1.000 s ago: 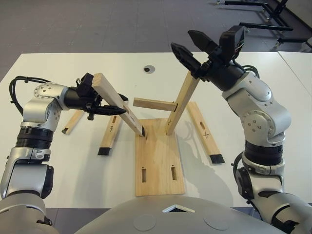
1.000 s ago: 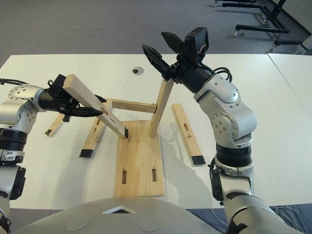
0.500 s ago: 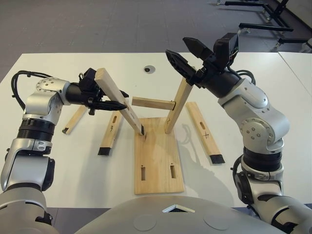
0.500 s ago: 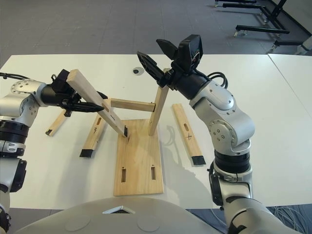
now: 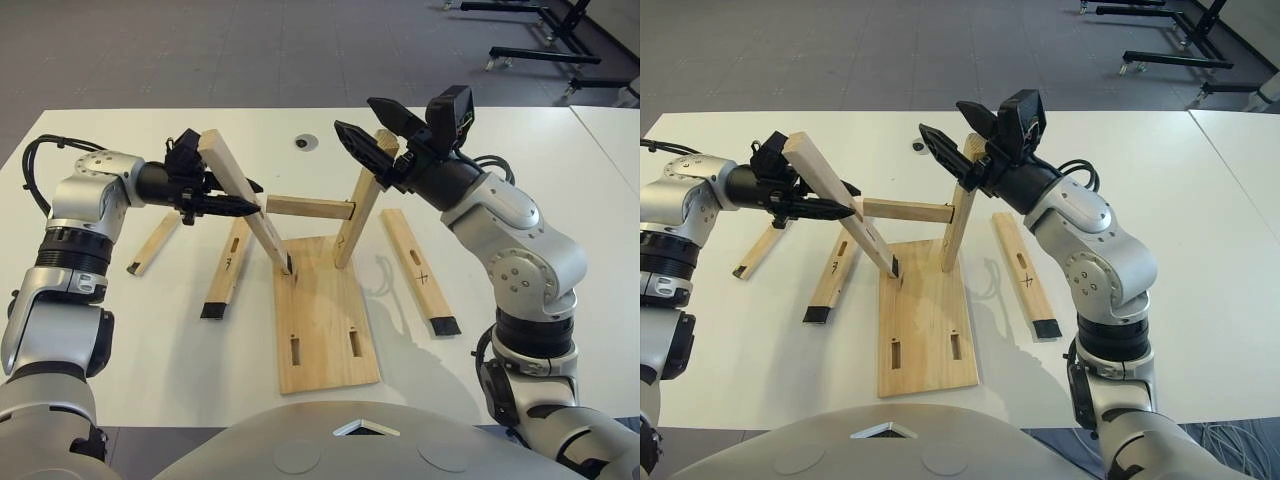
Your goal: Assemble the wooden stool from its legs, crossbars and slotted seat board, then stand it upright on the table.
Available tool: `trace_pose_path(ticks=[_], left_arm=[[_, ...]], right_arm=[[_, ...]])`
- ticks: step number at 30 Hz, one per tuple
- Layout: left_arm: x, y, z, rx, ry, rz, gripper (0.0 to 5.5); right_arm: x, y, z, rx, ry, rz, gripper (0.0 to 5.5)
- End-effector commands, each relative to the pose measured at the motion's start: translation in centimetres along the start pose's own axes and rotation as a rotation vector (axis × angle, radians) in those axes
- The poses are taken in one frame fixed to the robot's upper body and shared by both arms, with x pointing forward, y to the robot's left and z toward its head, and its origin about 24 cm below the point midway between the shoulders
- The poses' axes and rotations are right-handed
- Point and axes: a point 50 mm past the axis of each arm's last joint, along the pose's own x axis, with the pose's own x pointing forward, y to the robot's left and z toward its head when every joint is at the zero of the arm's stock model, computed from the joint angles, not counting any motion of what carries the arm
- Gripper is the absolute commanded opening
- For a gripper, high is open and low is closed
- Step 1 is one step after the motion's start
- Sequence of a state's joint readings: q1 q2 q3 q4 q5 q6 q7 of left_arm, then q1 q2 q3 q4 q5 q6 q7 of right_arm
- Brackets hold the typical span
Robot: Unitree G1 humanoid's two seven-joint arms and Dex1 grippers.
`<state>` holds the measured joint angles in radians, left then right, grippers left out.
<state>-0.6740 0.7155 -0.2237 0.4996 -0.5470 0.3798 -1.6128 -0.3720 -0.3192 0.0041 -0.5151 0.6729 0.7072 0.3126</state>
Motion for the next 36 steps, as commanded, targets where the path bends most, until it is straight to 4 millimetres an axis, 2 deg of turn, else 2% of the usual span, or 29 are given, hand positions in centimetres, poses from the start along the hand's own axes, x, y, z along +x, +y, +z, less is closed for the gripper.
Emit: trace_pose_path(ticks=[1,16,22,24,28,31,33,36], left_arm=[[0.5,0.2,-2.1,-0.085,0.106,0.008,2.02],[2.6,0.4,-1.0,0.003,0.201,-0.070,2.02],[2.9,0.4,-1.0,0.016,0.242,-0.084,2.02],[2.9,0.4,-1.5,0.013,0.257,-0.085,2.02],[2.8,0.1,-2.3,0.004,0.269,-0.087,2.02],[2.6,-0.1,-2.9,0.000,0.276,-0.081,2.02],[2.5,-0.2,-3.2,-0.002,0.278,-0.073,2.02],[2.4,-0.3,-3.4,-0.004,0.274,-0.059,2.02]], right_arm=[[0.2,0.6,-0.1,0.008,0.015,0.024,3.45],[0.9,2.1,0.5,0.013,0.001,0.073,3.45],[1.6,2.8,1.0,-0.015,-0.008,0.119,3.45],[1.8,3.1,1.9,-0.048,-0.042,0.127,3.45],[2.1,3.4,5.0,-0.127,-0.158,0.154,3.45],[2.6,4.5,6.9,-0.241,-0.199,0.204,3.45],[3.0,5.3,6.9,-0.383,-0.159,0.228,3.45],[3.1,6.4,5.5,-0.603,-0.042,0.283,3.45]])
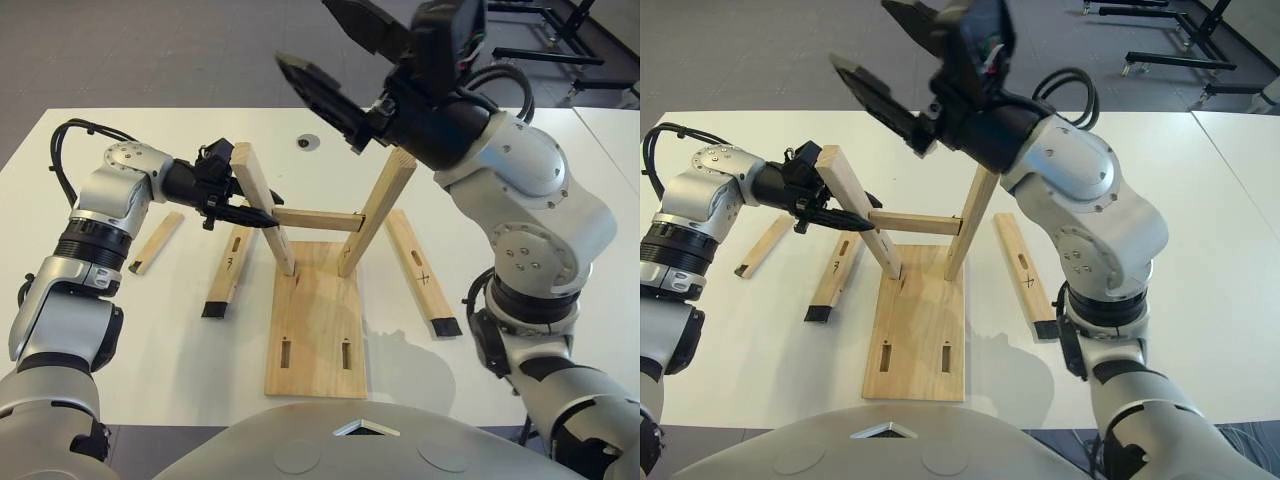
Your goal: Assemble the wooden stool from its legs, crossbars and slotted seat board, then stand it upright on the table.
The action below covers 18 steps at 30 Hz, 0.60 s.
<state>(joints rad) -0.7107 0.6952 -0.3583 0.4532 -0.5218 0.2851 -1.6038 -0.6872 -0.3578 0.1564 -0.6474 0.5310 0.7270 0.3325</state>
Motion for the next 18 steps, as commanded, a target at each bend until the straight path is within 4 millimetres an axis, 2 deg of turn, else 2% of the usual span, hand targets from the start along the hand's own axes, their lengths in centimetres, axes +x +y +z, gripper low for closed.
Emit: trace_pose_path(ticks=[1,7,18], left_arm=[[-0.1,-0.8,-3.8,-0.121,0.151,0.031,2.02],[-0.2,-1.0,-4.0,-0.126,0.143,0.040,2.02],[-0.3,-0.9,-3.6,-0.124,0.159,0.017,2.02]], right_arm=[[0.0,2.1,-1.0,-0.221,0.130,0.136,3.45],[-0.9,3.6,-3.6,-0.352,0.256,0.207,3.45],[-1.3,4.9,-7.4,-0.556,0.409,0.173,3.45]])
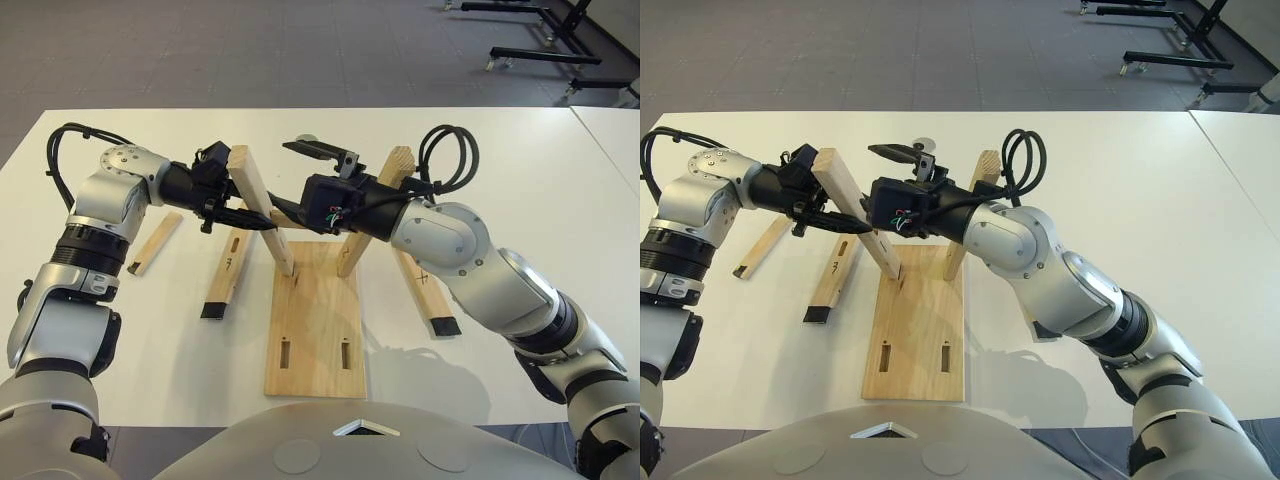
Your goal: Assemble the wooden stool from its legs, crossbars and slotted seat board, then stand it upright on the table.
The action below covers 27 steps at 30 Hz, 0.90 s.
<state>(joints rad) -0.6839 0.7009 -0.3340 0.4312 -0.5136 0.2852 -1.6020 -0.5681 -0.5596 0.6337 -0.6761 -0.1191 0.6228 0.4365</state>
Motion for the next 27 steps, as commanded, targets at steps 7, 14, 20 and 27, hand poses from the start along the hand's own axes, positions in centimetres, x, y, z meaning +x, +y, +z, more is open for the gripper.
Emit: trace_pose_path(ticks=[7,14,20,27], left_arm=[[-0.2,-0.5,-3.3,-0.128,0.171,0.002,2.02],[-0.3,-0.6,-3.4,-0.138,0.176,-0.002,2.02],[-0.4,-1.0,-3.7,-0.148,0.169,-0.001,2.02],[-0.4,-0.9,-3.6,-0.147,0.171,-0.003,2.02]], right_arm=[[0.3,3.9,-2.3,-0.044,0.126,0.146,3.45],[0.6,3.6,-0.5,0.026,0.005,0.075,3.45],[0.0,0.1,-0.4,0.042,-0.071,-0.079,3.45],[0.6,0.8,-1.9,-0.102,0.030,-0.044,3.45]])
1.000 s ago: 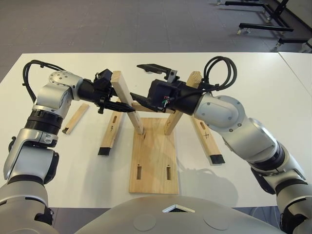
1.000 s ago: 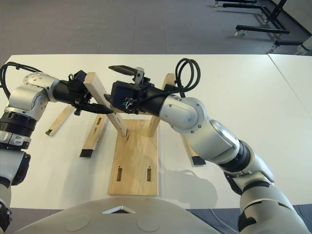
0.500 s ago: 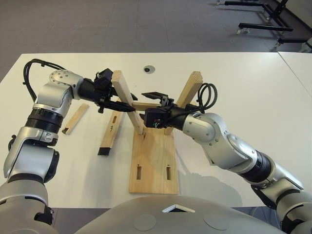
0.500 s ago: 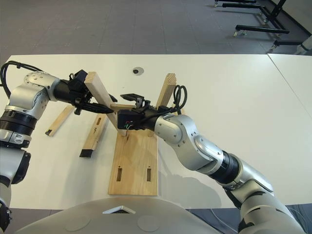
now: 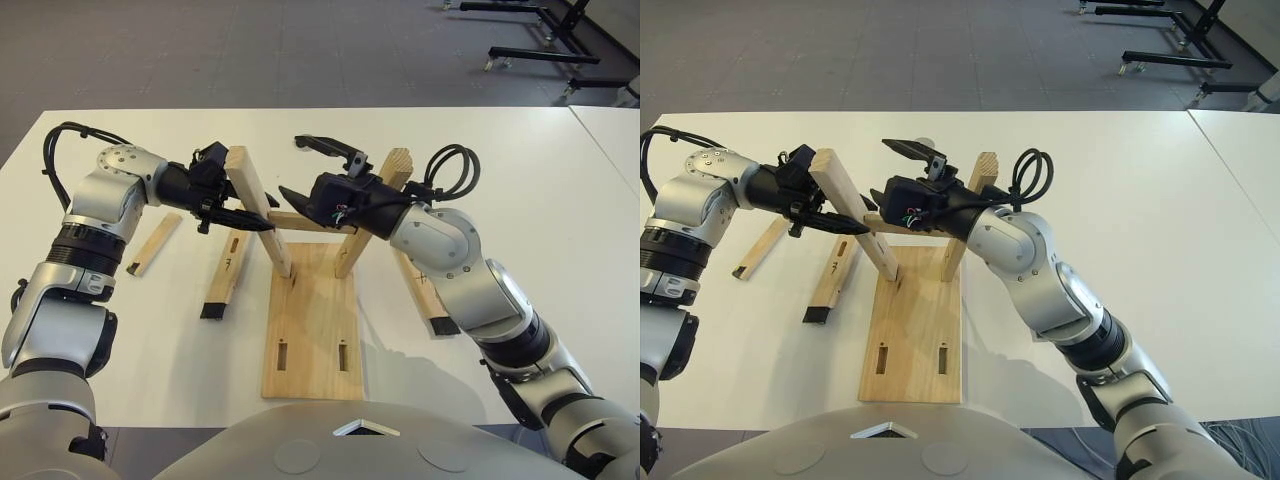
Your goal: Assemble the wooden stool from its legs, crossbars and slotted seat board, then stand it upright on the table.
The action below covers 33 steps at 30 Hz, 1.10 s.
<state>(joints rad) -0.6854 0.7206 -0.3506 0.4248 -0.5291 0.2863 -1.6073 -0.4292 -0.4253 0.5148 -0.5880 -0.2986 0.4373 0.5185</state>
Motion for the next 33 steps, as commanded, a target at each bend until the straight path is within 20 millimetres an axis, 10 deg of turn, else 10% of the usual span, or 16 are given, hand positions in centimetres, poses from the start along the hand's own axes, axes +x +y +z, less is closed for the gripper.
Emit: trace_pose_path(ticks=[1,5,13,19,24,28,33], left_arm=[[-0.2,-0.7,-3.6,-0.142,0.161,0.005,2.02],[-0.1,-0.7,-3.4,-0.140,0.162,0.000,2.02],[-0.3,-0.8,-3.6,-0.140,0.175,-0.002,2.02],[-0.1,-1.2,-4.2,-0.149,0.183,-0.008,2.02],[-0.2,-1.3,-4.3,-0.149,0.184,-0.007,2.02],[0.1,-1.4,-4.7,-0.150,0.186,-0.005,2.02],[0.3,-1.7,-5.3,-0.156,0.169,0.013,2.02]], right_arm=[[0.7,1.9,-1.0,-0.119,0.067,0.108,3.45],[0.6,5.1,-2.7,-0.137,0.167,0.294,3.45],[0.4,5.5,-2.8,-0.078,0.206,0.307,3.45],[-1.4,-4.6,1.2,0.399,-0.178,-0.134,3.45],[-8.2,-11.8,-3.2,0.612,-0.170,-0.438,3.45],[-13.6,-8.8,-9.3,0.743,0.118,-0.295,3.45],[-14.2,-3.6,-9.9,0.999,0.081,-0.032,3.45]])
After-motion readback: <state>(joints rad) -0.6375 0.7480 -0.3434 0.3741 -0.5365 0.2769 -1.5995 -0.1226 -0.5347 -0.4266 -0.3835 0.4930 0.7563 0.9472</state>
